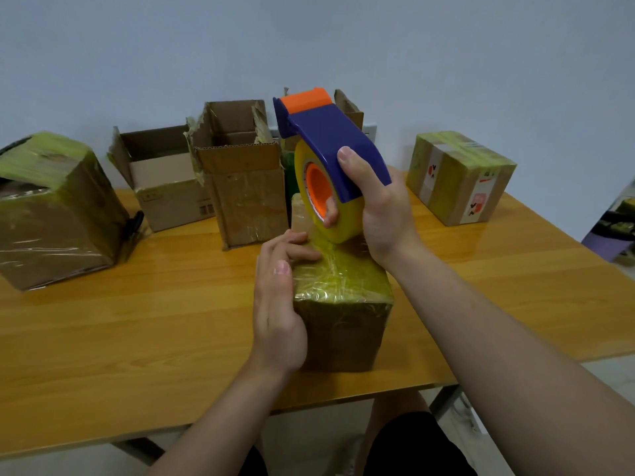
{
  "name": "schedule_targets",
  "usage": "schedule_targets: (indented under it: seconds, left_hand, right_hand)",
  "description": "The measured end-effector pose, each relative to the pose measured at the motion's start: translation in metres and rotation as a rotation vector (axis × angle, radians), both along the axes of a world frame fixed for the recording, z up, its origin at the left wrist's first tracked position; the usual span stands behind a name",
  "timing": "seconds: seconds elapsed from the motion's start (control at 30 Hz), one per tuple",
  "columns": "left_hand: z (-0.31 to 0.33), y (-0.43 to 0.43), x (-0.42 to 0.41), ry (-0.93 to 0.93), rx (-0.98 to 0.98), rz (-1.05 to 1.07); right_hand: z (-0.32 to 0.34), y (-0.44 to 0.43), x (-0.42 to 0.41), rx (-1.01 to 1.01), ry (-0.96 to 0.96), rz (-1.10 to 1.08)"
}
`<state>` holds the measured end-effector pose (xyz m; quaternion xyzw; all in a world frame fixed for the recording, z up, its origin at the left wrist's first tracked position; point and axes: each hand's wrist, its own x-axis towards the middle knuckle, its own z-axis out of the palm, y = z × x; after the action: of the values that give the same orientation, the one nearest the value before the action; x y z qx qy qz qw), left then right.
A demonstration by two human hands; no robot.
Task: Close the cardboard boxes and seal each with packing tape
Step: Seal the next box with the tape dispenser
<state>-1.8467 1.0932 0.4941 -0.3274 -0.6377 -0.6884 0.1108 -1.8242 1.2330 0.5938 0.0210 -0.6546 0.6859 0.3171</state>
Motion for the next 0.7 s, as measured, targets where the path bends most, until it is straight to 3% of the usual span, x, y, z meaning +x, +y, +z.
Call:
schedule_targets:
  seconds: [0.2, 0.37, 0.43, 0.5, 0.6, 0.7]
  left_hand:
    - [-0.002, -0.002, -0.005, 0.040, -0.060, 0.024]
    - [0.034, -0.021, -0.003, -0.030, -0.416, -0.049]
    - [0.042, -0.017, 0.002, 0.104, -0.530, 0.091]
    - [0.039, -0.007, 0.006, 0.220, -0.491, 0.239]
    - [0.026, -0.001, 0.005, 0.219, -0.286, 0.254]
    - [0.024, -0.001, 0.003, 0.312, -0.298, 0.314]
  right_hand:
    - [0.004, -0.005, 0.003, -0.007, 0.000, 0.024]
    - [0.002, -0.003, 0.005, -0.048, -0.012, 0.042]
    - [0.002, -0.004, 0.004, -0.046, -0.017, 0.063]
    - [0.002, -0.005, 0.003, -0.041, -0.020, 0.071]
    - [0.001, -0.003, 0.004, -0.059, -0.021, 0.074]
    - [0.000, -0.002, 0.005, -0.072, -0.023, 0.056]
